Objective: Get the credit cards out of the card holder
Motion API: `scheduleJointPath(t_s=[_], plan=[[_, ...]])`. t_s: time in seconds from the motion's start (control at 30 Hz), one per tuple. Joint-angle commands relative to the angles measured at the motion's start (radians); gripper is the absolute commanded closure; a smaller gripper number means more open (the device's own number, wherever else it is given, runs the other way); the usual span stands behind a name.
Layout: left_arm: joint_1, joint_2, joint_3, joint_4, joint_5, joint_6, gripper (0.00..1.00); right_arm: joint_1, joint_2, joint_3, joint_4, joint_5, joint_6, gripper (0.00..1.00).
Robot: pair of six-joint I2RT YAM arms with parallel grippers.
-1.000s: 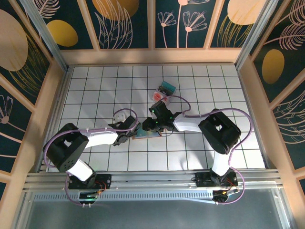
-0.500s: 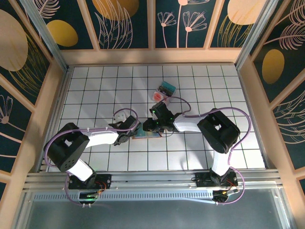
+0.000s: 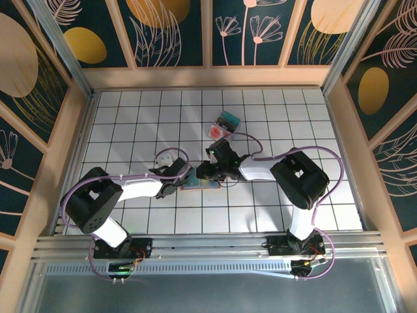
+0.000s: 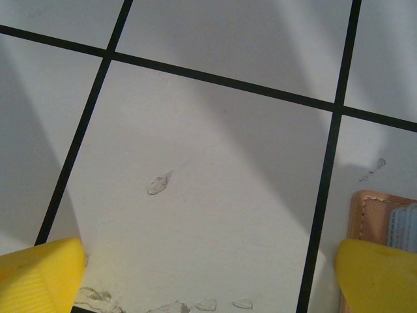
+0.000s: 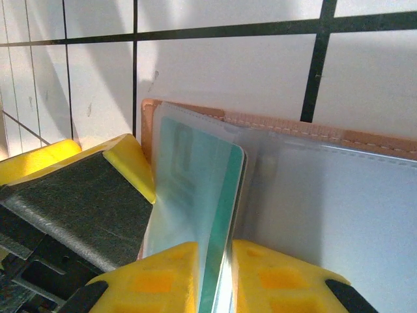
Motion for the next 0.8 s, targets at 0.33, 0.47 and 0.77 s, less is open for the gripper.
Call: scheduleJointPath(t_s=[0.33,0.47,0.77], plan=[[0.007,0.066,-0.022,-0.058,0.074,0.018,0.01,0.003,-0.042,-0.013,0.024,-0.006,0.010,0.79],[0.007,0.066,-0.023,-0.058,0.074,0.017,0.01,0.003,-0.029,-0.009,0.026,-0.007,0.013,0.79],[0.008,0.064,-0.023,-0.057,0.073,0.018,0.01,0.012,-0.046,-0.016,-0.038,0.051,0.015,0.75]])
